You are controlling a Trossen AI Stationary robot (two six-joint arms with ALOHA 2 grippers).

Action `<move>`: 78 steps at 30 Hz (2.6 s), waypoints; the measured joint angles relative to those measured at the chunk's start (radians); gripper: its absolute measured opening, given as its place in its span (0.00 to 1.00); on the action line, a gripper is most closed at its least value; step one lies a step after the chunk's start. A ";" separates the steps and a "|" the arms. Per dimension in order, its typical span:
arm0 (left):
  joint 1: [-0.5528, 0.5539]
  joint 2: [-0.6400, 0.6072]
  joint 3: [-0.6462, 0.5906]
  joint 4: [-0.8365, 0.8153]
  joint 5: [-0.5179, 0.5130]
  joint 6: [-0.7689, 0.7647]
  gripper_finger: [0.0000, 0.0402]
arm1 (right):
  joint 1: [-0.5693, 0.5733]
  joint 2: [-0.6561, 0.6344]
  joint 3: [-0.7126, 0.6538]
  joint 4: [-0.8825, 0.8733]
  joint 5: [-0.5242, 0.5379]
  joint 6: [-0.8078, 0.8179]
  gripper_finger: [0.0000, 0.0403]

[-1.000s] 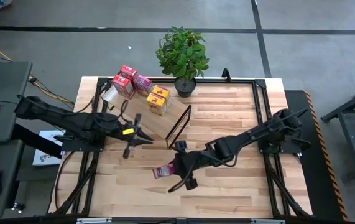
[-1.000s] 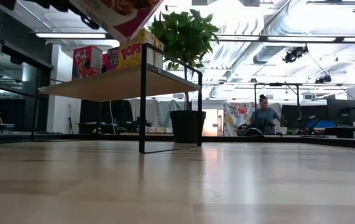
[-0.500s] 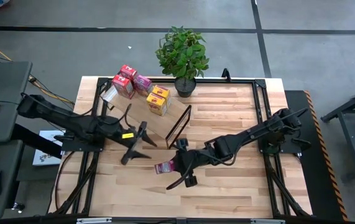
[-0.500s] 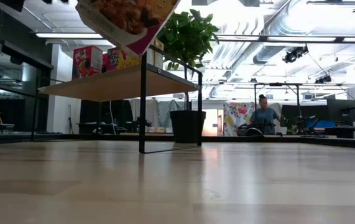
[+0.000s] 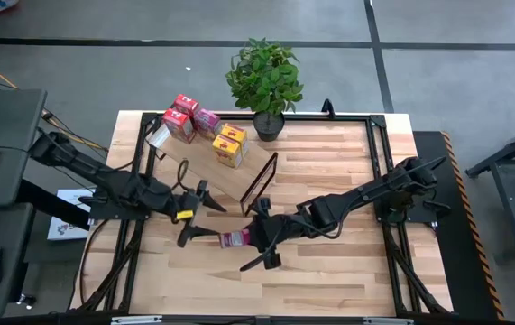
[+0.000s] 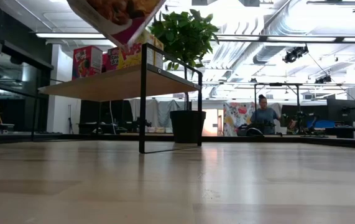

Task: Stack cereal on shelf
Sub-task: Put the pink cereal box on the shelf aligned with the other pink cereal box

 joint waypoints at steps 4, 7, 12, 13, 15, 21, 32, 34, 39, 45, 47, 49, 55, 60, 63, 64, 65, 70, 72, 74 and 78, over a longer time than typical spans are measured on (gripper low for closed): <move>-0.041 0.047 0.036 -0.029 -0.067 -0.010 0.75 | -0.011 0.000 0.000 0.019 0.006 0.002 0.33; -0.063 0.088 0.083 -0.099 -0.119 -0.032 0.75 | -0.021 0.000 0.000 0.034 0.006 0.003 0.33; -0.087 0.149 0.156 -0.208 -0.180 -0.087 0.75 | -0.032 0.001 0.000 0.039 0.004 0.002 0.33; -0.088 0.160 0.166 -0.216 -0.183 -0.090 0.75 | -0.034 0.001 0.000 0.039 0.004 0.002 0.33; -0.090 0.175 0.177 -0.228 -0.182 -0.094 0.75 | -0.037 0.001 0.000 0.039 0.001 0.002 0.33; -0.105 0.184 0.181 -0.238 -0.177 -0.093 0.75 | -0.050 0.002 0.000 0.051 0.040 0.050 0.33; -0.138 0.174 0.180 -0.256 -0.277 -0.057 0.75 | -0.072 0.001 0.001 0.133 0.036 0.100 0.33; -0.137 0.174 0.180 -0.279 -0.295 -0.040 0.75 | -0.072 0.001 0.001 0.142 0.035 0.098 0.33; -0.118 0.174 0.180 -0.282 -0.296 -0.024 0.73 | -0.071 0.000 0.001 0.139 0.023 0.082 0.33; -0.107 0.174 0.180 -0.289 -0.296 -0.022 0.61 | -0.071 0.000 0.001 0.128 0.020 0.039 0.33; -0.104 0.174 0.180 -0.295 -0.296 -0.022 0.54 | -0.072 0.000 0.001 0.120 0.023 0.022 0.33; -0.104 0.174 0.180 -0.297 -0.296 -0.015 0.47 | -0.072 0.000 0.001 0.118 0.024 0.018 0.33; -0.103 0.174 0.180 -0.296 -0.299 0.006 0.32 | -0.070 0.000 0.001 0.113 0.044 0.017 0.33; -0.103 0.174 0.180 -0.294 -0.299 0.011 0.32 | -0.070 0.000 0.001 0.122 0.043 0.018 0.33; -0.103 0.174 0.180 -0.294 -0.300 0.011 0.33 | -0.070 0.000 0.001 0.127 0.046 0.019 0.33; -0.103 0.174 0.180 -0.294 -0.300 0.012 0.33 | -0.072 0.000 0.001 0.127 0.047 0.021 0.33; -0.103 0.174 0.180 -0.293 -0.300 0.012 0.33 | -0.073 0.000 0.001 0.128 0.048 0.022 0.34; -0.103 0.170 0.180 -0.291 -0.311 0.014 0.33 | -0.075 -0.004 0.000 0.135 0.054 0.028 0.43; -0.103 0.165 0.180 -0.292 -0.311 0.014 0.33 | -0.075 -0.011 0.000 0.133 0.058 0.029 0.49; -0.103 0.157 0.180 -0.303 -0.311 0.014 0.33 | -0.075 -0.017 0.000 0.126 0.059 0.028 0.57; -0.103 0.126 0.180 -0.334 -0.311 0.015 0.33 | -0.075 -0.046 0.000 0.062 0.063 0.024 0.69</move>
